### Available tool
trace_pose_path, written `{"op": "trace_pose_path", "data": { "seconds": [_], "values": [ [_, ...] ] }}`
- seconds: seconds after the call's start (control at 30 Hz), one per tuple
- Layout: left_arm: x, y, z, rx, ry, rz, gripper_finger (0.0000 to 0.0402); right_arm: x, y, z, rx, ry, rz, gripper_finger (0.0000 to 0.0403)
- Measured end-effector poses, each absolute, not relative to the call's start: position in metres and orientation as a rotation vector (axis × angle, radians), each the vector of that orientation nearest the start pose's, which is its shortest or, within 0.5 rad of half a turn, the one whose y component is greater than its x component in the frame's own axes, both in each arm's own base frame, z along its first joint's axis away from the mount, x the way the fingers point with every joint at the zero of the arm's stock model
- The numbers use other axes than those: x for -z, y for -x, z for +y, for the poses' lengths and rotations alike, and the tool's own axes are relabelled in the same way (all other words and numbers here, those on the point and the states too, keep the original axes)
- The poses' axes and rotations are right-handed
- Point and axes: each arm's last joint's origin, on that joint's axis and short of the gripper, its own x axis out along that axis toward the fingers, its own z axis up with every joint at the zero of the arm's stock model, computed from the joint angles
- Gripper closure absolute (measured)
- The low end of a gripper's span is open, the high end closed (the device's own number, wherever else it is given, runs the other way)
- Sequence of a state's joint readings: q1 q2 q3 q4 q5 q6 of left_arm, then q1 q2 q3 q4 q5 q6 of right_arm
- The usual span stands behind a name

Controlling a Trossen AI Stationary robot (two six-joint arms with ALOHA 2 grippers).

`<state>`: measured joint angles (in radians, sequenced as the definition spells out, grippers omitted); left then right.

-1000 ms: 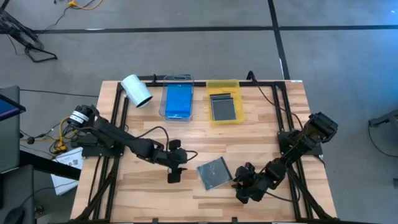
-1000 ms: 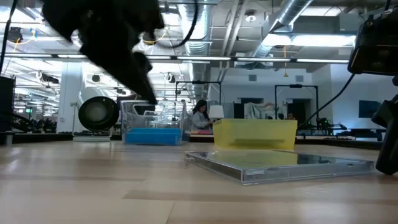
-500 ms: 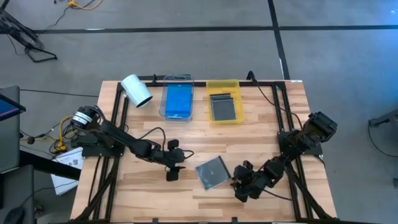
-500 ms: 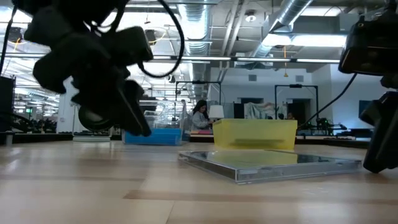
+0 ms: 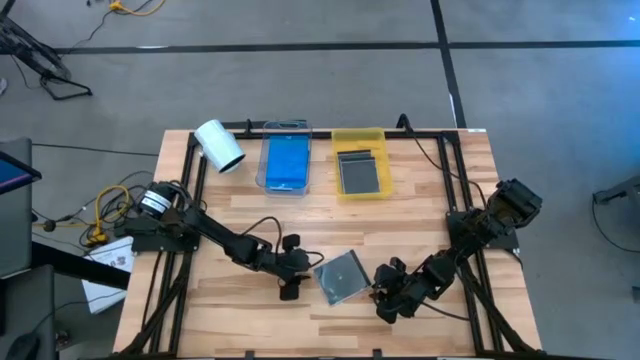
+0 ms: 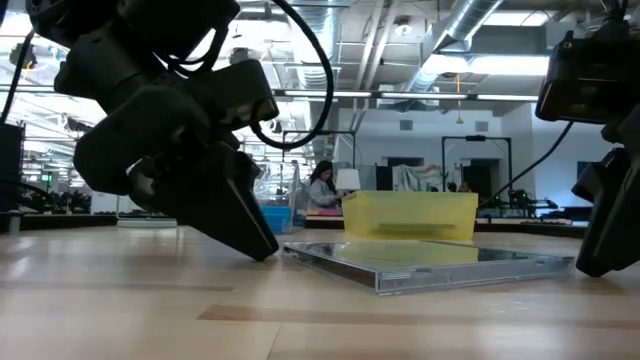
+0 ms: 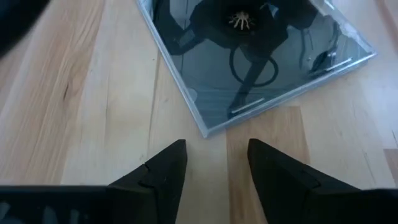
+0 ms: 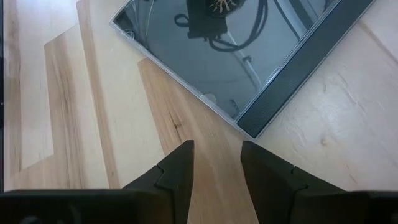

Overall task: Pick & place jewel cases by type
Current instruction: Put the black CD case into the yellow bin

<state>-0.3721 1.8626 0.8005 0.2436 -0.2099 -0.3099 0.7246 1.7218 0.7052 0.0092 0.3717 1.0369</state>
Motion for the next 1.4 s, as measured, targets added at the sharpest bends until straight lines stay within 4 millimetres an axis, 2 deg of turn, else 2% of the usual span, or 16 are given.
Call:
{"op": "trace_pose_path", "data": {
  "seconds": [0.6,0.93,1.17,1.4],
  "values": [
    [-0.096,-0.308,-0.112,-0.016,0.082,0.865,0.028,-0.106,-0.221,0.181,0.184,-0.409,0.951,0.0282],
    [-0.096,-0.308,-0.112,-0.014,0.082,0.868,0.0281,-0.104,-0.223,0.176,0.153,-0.308,0.971,0.0282],
    [-0.096,-0.309,-0.113,-0.012,0.088,0.85,0.0281,-0.102,-0.226,0.165,0.167,-0.236,1.009,0.0283],
    [-0.096,-0.309,-0.113,-0.008,0.089,0.852,0.0281,-0.102,-0.228,0.161,0.097,-0.169,1.039,0.0283]
  ]
}}
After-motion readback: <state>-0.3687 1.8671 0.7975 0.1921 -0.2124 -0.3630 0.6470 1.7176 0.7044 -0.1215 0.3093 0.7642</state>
